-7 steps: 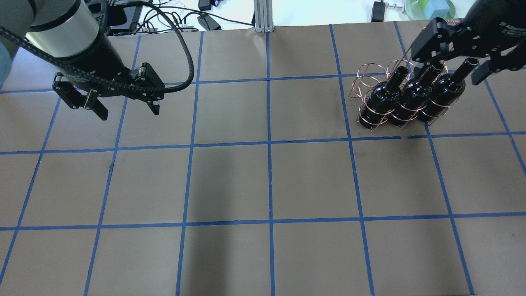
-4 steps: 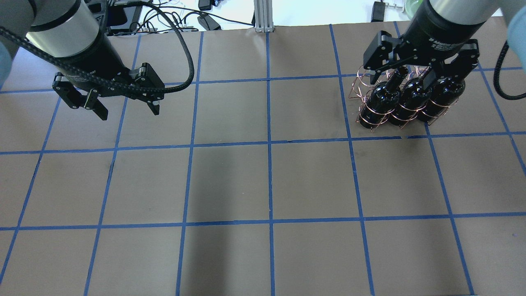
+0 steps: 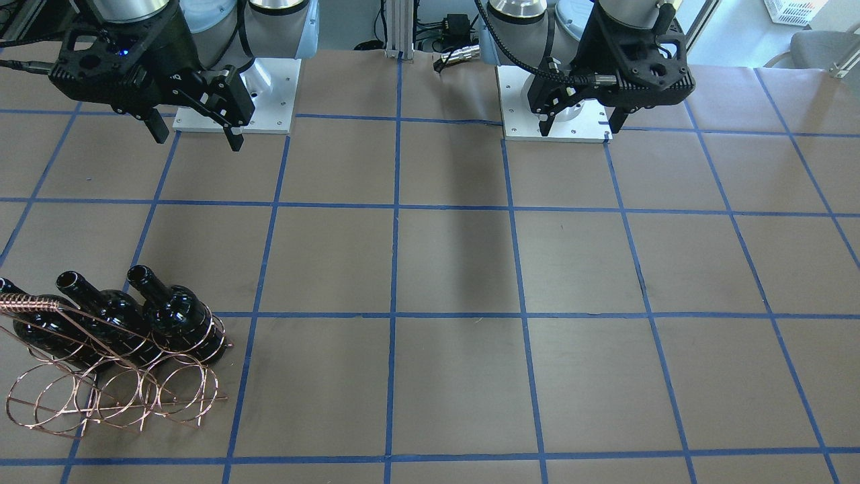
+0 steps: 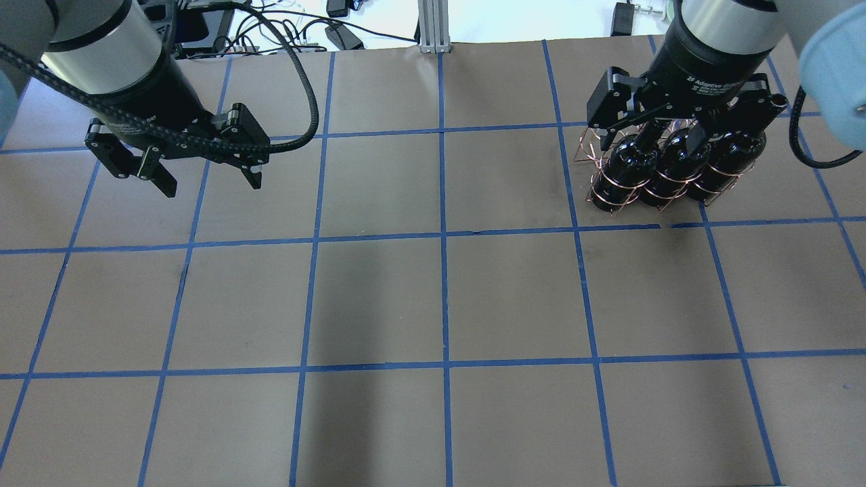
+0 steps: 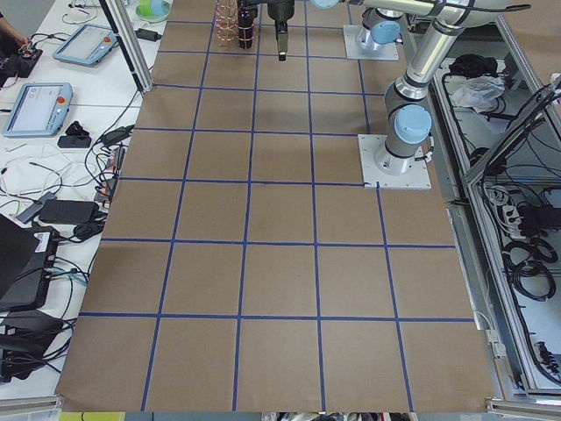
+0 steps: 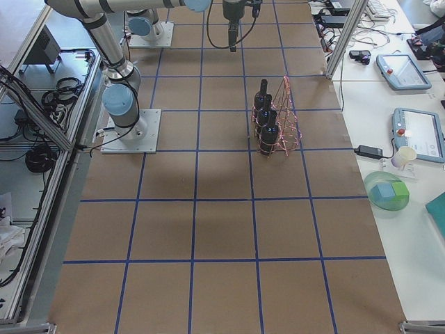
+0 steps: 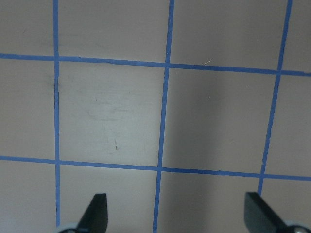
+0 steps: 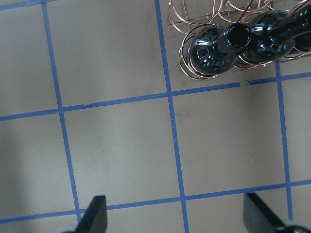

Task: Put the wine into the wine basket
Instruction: 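Open the right gripper and raise it above the rack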

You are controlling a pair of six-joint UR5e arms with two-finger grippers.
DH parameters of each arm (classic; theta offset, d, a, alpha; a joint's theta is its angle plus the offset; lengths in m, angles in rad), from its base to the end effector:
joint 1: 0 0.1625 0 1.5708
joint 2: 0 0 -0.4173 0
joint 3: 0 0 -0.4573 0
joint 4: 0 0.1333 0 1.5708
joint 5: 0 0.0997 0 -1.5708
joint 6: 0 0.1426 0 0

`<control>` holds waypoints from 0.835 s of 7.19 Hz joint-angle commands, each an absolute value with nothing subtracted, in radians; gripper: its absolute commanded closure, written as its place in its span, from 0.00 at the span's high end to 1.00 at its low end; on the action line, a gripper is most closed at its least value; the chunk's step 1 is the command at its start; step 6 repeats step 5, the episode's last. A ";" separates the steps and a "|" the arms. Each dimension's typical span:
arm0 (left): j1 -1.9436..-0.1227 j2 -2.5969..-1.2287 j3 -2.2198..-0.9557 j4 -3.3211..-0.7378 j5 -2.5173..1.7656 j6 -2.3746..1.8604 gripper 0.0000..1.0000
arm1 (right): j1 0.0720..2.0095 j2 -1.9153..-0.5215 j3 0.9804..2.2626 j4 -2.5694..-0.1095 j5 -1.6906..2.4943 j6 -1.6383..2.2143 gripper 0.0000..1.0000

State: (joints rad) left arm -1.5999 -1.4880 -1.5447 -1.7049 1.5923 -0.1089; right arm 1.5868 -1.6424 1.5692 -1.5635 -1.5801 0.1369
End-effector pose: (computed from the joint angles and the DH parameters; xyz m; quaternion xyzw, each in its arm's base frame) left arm -0.1452 -0.5121 0.4830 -0.0397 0.9991 0.0118 0.0116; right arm 0.1405 -0.5329 0.4765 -0.0605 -0.9976 0.0332 0.0021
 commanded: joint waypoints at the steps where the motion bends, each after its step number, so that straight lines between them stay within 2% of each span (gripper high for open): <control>1: -1.600 -1.488 -1.545 -1.706 1.592 -0.109 1.00 | 1.588 -1.644 1.569 -1.554 -1.589 0.130 1.00; 6: -1.600 -1.488 -1.545 -1.706 1.592 -0.109 1.00 | 1.588 -1.649 1.569 -1.549 -1.588 0.117 1.00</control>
